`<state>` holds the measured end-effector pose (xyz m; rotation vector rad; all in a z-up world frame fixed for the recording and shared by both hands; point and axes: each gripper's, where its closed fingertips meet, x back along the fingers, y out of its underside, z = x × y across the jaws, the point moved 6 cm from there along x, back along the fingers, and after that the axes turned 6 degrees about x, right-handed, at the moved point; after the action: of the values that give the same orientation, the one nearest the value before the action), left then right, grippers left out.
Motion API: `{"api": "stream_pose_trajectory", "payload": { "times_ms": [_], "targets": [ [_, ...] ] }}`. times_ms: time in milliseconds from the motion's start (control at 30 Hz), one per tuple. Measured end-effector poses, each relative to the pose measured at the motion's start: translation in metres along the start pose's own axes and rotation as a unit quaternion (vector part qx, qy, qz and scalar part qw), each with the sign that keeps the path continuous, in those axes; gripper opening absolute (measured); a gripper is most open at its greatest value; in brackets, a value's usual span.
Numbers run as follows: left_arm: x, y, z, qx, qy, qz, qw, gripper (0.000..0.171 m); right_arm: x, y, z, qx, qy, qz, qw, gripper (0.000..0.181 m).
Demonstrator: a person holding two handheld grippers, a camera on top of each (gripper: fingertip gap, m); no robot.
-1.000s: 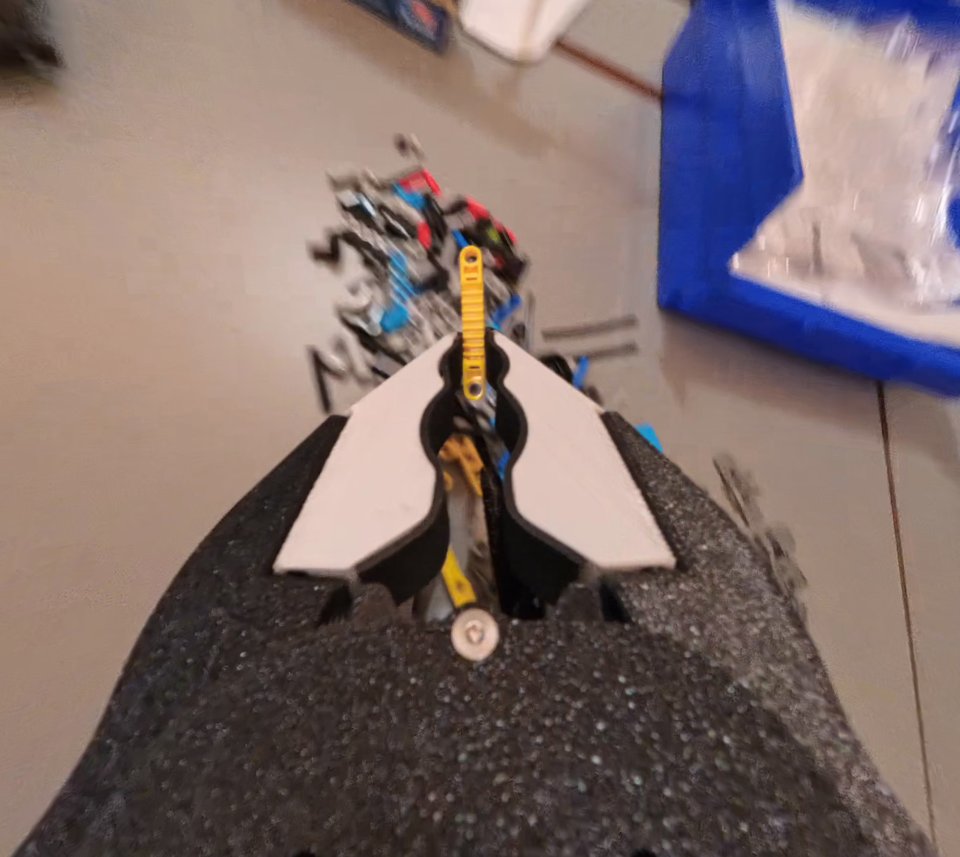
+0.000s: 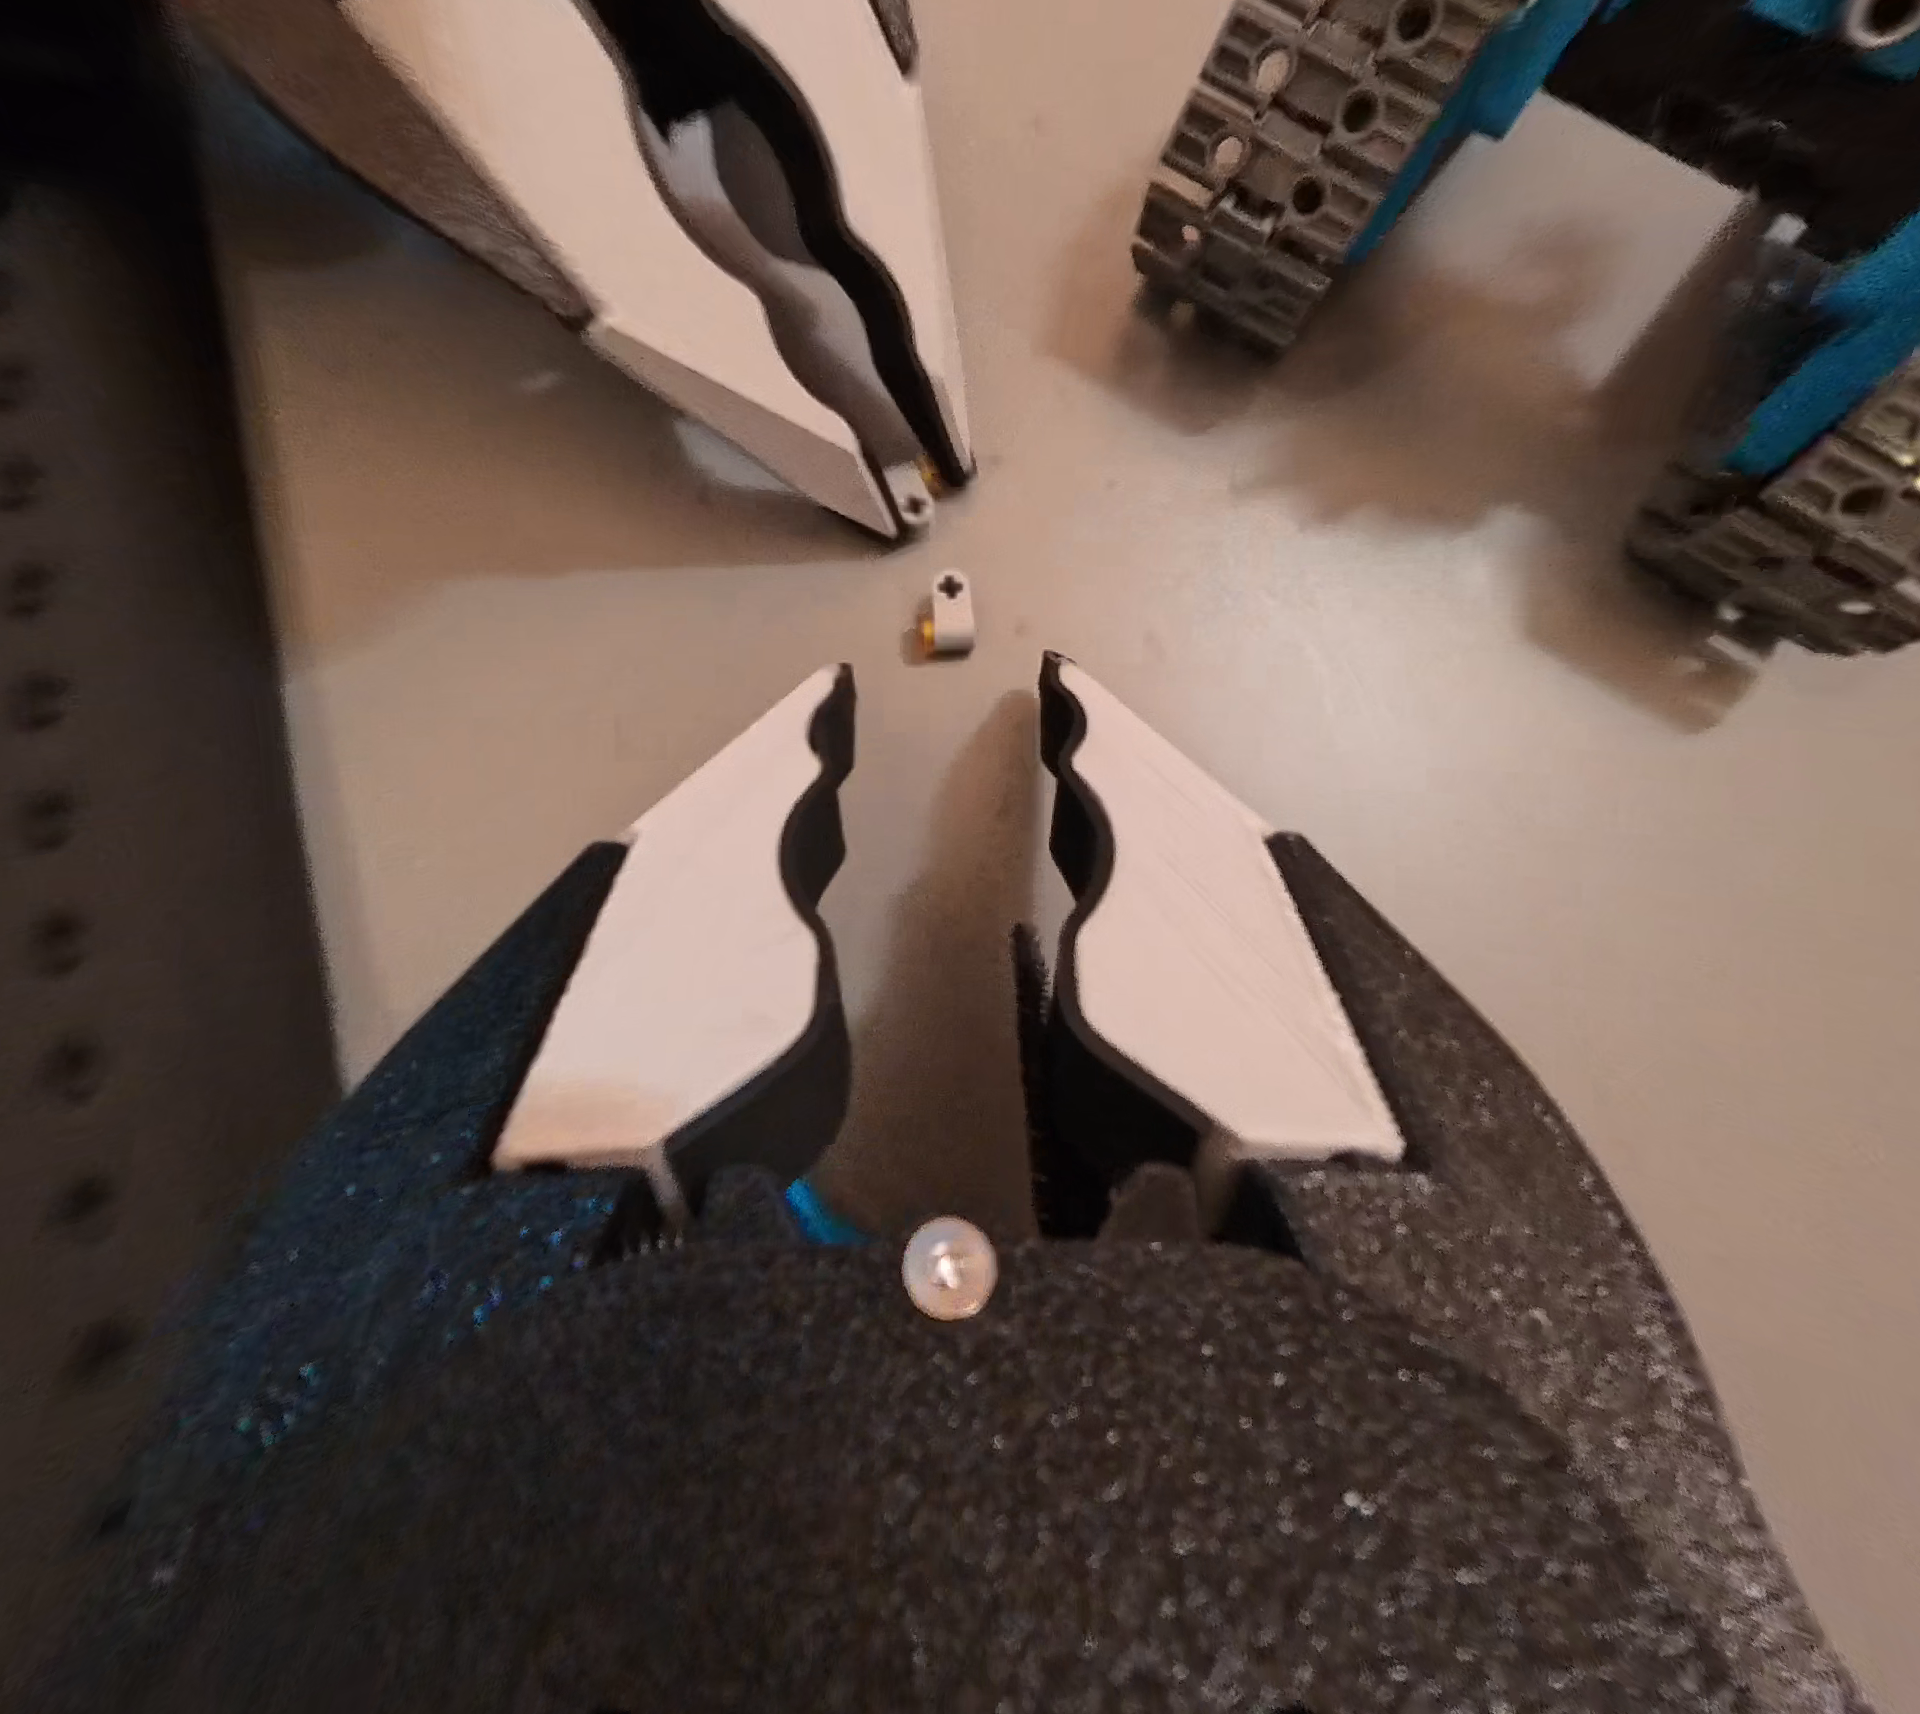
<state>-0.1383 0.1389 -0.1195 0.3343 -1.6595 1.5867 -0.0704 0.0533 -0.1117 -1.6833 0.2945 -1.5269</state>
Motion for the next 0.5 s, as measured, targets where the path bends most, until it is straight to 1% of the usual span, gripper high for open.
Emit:
{"api": "stream_pose_trajectory", "payload": {
  "times_ms": [67,133,167,200,300,367,433,500],
  "targets": [
    [0.014,0.008,-0.006,-0.008,-0.043,-0.005,0.999,0.013,-0.009,-0.002,0.000,0.022,0.015,-0.014,1.000,0.031],
    [0.045,0.025,-0.018,0.001,-0.090,-0.019,0.996,0.013,-0.013,-0.006,-0.003,0.033,0.015,-0.015,0.999,0.016],
    [0.068,0.037,-0.028,0.014,-0.125,-0.023,0.992,0.013,-0.014,-0.007,-0.005,0.037,0.005,-0.014,0.999,0.010],
    [0.091,0.053,-0.037,0.035,-0.155,-0.026,0.987,0.013,-0.015,-0.009,-0.005,0.038,0.005,-0.015,0.999,0.010],
    [0.146,0.103,-0.049,0.113,-0.190,-0.014,0.975,0.013,-0.026,-0.023,-0.008,0.034,-0.015,-0.010,0.999,0.009],
    [0.165,0.125,-0.053,0.157,-0.209,0.013,0.965,0.013,-0.041,-0.049,-0.018,0.035,-0.041,0.015,0.998,0.010],
    [0.172,0.136,-0.052,0.183,-0.206,0.034,0.961,0.013,-0.062,-0.081,-0.034,0.048,-0.065,0.027,0.996,0.010],
    [0.175,0.144,-0.055,0.196,-0.224,0.036,0.954,0.014,-0.093,-0.112,-0.049,0.060,-0.083,0.025,0.994,0.010]
  ]
}}
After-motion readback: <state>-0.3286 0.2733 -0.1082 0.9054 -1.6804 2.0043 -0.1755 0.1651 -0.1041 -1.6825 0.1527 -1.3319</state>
